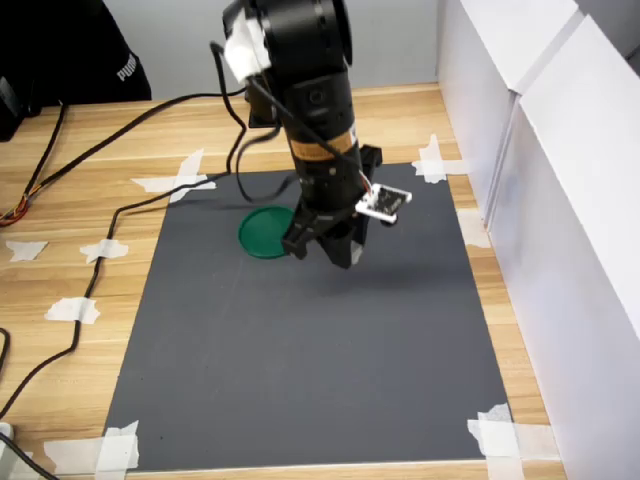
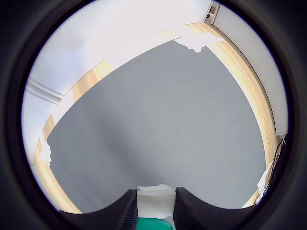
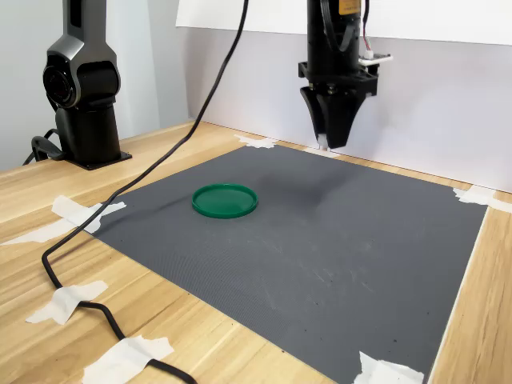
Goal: Grasp a white terminal and put it on the green lid.
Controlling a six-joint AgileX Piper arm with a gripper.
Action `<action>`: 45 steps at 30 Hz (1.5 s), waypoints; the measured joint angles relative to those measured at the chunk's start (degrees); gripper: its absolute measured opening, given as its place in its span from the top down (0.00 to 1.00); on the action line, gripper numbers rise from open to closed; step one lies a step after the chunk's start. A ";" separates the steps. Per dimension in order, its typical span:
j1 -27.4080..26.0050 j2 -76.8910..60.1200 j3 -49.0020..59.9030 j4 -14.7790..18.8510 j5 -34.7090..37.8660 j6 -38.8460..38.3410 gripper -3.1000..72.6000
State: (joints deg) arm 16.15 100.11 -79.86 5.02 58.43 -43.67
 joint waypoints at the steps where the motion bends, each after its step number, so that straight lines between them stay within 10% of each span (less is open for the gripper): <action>1: 0.00 -1.19 0.88 -0.07 0.49 0.29 0.60; 20: -1.30 -15.01 20.80 -6.81 -5.29 9.02 0.60; 45: -13.12 -14.71 29.23 -3.59 -14.46 -1.50 0.60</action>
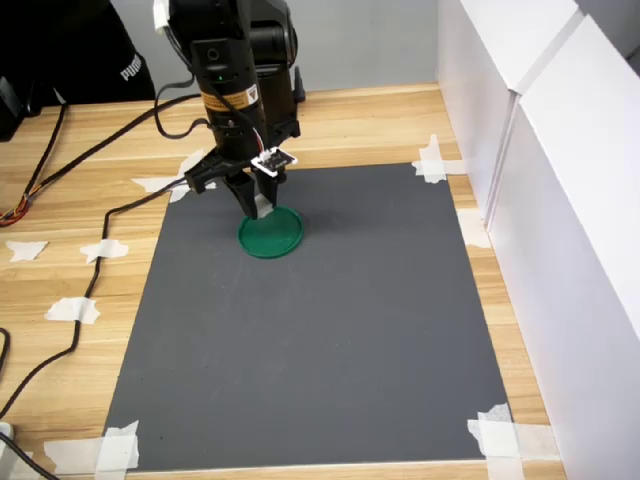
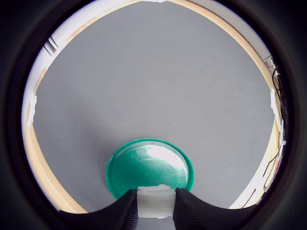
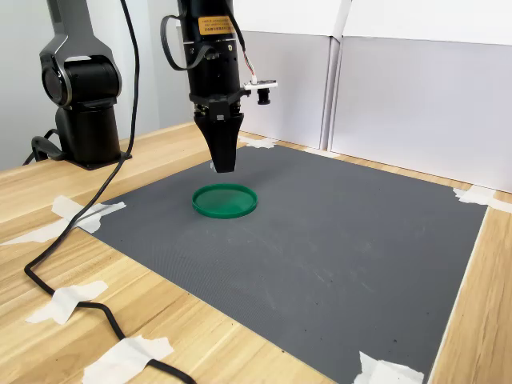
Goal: Grasp a white terminal and put it on the green lid.
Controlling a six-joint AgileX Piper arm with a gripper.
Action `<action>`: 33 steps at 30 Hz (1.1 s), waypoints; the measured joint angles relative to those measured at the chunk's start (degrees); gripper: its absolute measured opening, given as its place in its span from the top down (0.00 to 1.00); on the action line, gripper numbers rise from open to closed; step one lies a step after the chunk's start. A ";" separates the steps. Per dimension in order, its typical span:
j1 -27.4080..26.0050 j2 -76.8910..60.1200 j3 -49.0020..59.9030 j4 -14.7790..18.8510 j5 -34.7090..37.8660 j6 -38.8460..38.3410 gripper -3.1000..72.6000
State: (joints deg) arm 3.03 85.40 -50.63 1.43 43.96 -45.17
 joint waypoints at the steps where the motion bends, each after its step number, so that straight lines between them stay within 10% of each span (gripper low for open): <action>1: 0.00 0.43 0.06 0.58 0.00 -0.68 0.60; 24: 0.00 3.91 0.17 0.91 -0.65 -2.85 0.60; 33: 0.00 3.91 0.17 0.91 -1.56 -3.25 0.37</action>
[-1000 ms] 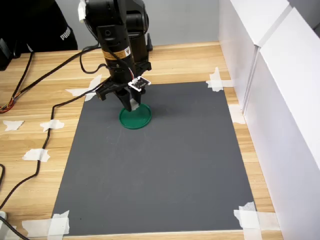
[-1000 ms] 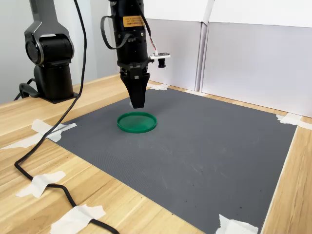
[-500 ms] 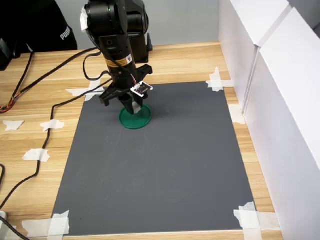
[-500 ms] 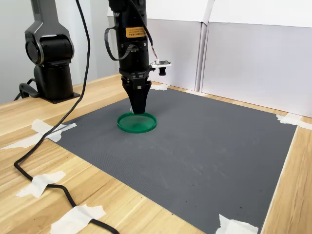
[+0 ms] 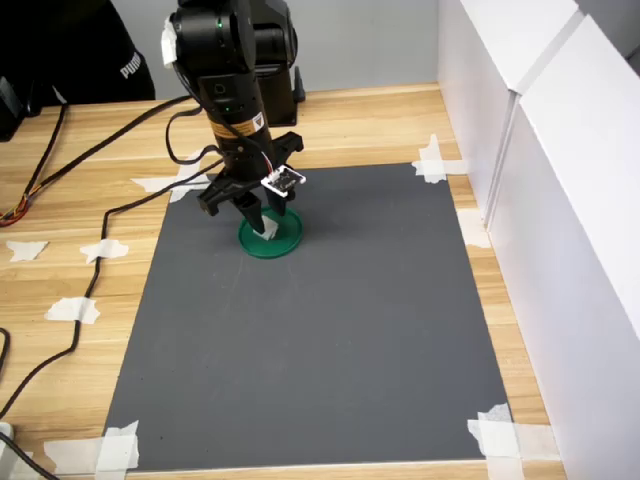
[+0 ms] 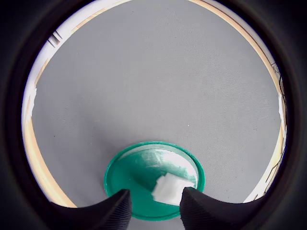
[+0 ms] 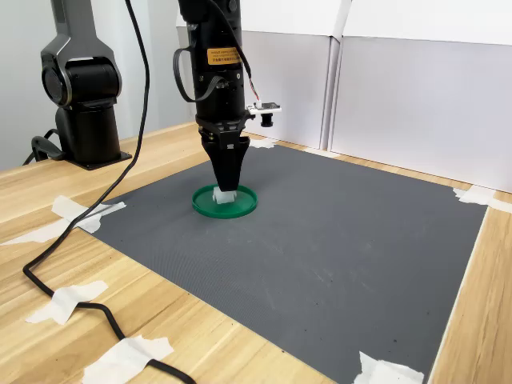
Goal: Grasp a white terminal and put it on the green lid.
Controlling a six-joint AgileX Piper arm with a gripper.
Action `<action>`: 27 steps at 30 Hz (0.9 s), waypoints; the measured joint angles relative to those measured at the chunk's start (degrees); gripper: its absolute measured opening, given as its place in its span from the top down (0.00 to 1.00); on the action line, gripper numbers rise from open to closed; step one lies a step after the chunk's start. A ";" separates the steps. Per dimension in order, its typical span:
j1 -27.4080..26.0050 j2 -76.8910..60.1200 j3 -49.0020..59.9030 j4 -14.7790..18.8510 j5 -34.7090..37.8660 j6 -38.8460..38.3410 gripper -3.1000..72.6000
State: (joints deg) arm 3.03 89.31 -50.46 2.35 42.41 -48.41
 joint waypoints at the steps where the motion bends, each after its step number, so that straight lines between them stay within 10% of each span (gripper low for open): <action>1: 0.00 0.00 0.00 0.00 0.00 0.00 0.36; 13: 0.00 -9.16 0.00 0.87 -0.07 2.31 0.37; 22: 0.00 -22.77 0.19 2.87 -0.26 7.24 0.87; 27: -0.06 -31.43 0.19 2.92 0.05 12.61 0.97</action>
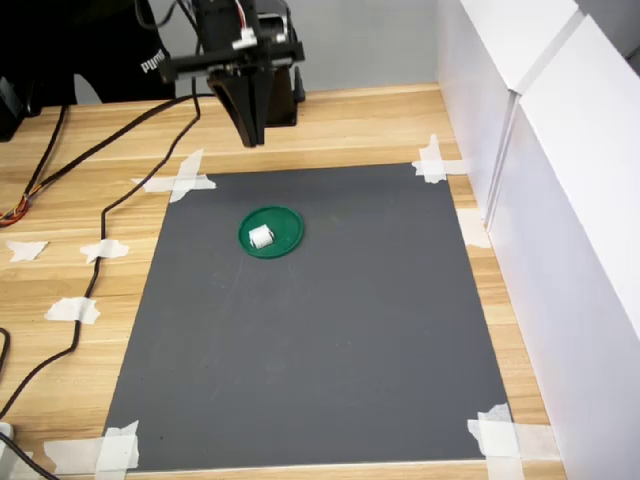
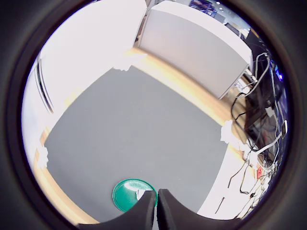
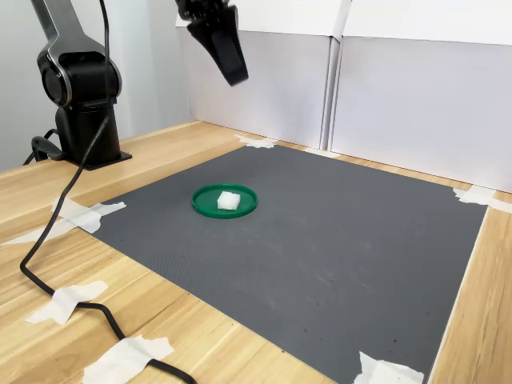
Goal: Grasp a white terminal and put it on the green lid.
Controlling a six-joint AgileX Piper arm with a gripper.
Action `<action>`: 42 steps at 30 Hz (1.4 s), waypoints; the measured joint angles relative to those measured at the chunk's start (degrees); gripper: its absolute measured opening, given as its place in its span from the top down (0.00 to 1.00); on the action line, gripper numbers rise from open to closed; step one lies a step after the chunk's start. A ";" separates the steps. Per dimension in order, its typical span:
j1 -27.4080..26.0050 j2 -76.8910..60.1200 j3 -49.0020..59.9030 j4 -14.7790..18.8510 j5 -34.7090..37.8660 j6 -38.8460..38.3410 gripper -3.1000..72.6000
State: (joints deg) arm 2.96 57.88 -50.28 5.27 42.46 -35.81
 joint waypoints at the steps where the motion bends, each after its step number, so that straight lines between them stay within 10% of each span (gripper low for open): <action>1: 0.00 -1.79 0.00 0.16 0.00 1.61 0.97; 13: 0.00 -22.16 8.88 -3.09 -12.11 34.99 0.98; 27: 0.00 -50.64 38.25 -5.70 -20.04 37.45 0.98; 42: 0.00 -58.33 43.73 -6.21 -20.42 35.43 0.98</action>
State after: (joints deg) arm 2.96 -0.45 -6.55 -0.94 22.03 -0.38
